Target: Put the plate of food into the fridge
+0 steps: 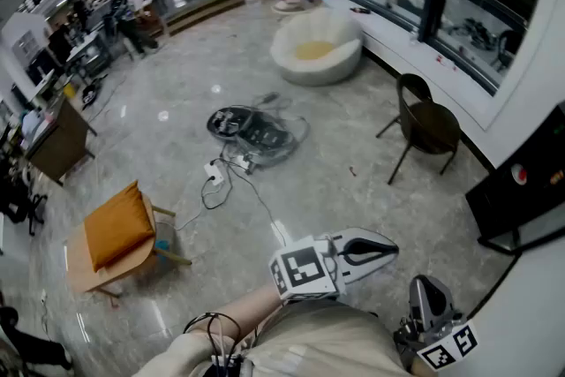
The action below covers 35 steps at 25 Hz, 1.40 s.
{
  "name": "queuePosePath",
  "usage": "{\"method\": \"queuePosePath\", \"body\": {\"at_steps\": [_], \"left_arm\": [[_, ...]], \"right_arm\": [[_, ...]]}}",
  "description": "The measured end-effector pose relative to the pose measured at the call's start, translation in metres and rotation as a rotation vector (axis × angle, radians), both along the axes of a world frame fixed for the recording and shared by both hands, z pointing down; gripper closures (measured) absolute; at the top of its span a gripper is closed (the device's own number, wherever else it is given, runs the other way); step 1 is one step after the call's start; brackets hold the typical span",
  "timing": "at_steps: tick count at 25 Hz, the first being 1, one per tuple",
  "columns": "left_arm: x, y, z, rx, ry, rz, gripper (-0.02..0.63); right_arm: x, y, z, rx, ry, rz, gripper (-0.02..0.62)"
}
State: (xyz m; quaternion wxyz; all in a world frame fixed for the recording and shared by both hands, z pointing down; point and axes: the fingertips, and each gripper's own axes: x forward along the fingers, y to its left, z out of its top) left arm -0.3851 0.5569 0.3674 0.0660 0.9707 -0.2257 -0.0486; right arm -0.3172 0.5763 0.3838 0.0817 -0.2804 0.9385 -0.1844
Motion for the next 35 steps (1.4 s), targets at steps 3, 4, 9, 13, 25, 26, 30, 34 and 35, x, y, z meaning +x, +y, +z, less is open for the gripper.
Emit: {"method": "queuePosePath", "body": {"at_steps": [3,4,9,13,25,26,30,34,35], "left_arm": [[-0.034,-0.026,-0.010,0.020,-0.056,-0.147,0.595],[-0.037,-0.030,-0.014,0.023,-0.078,-0.171,0.595],[-0.009,-0.027,-0.034,0.014,-0.116,-0.091,0.595],[0.023,-0.039,-0.039,0.013,-0.114,-0.045,0.595],[0.082,-0.056,-0.051,0.029,-0.104,0.004,0.595],[0.086,-0.058,-0.051,0.030,-0.105,0.001,0.595],[0.105,-0.065,-0.051,0.043,-0.111,-0.009,0.595],[0.129,-0.065,-0.051,0.034,-0.126,-0.014,0.595],[0.136,-0.065,-0.051,0.030,-0.127,-0.013,0.595]], "right_arm": [[-0.038,-0.032,-0.002,0.048,-0.006,-0.103,0.574],[-0.043,-0.036,-0.005,0.057,0.007,-0.114,0.574],[-0.015,-0.027,-0.028,0.068,0.101,0.028,0.574],[0.021,-0.035,-0.034,0.073,0.104,0.104,0.572],[0.078,-0.048,-0.046,0.092,0.159,0.178,0.572],[0.082,-0.050,-0.046,0.095,0.164,0.178,0.572],[0.099,-0.056,-0.044,0.102,0.167,0.166,0.572],[0.118,-0.057,-0.039,0.077,0.178,0.138,0.572],[0.123,-0.056,-0.038,0.068,0.180,0.132,0.572]]}}
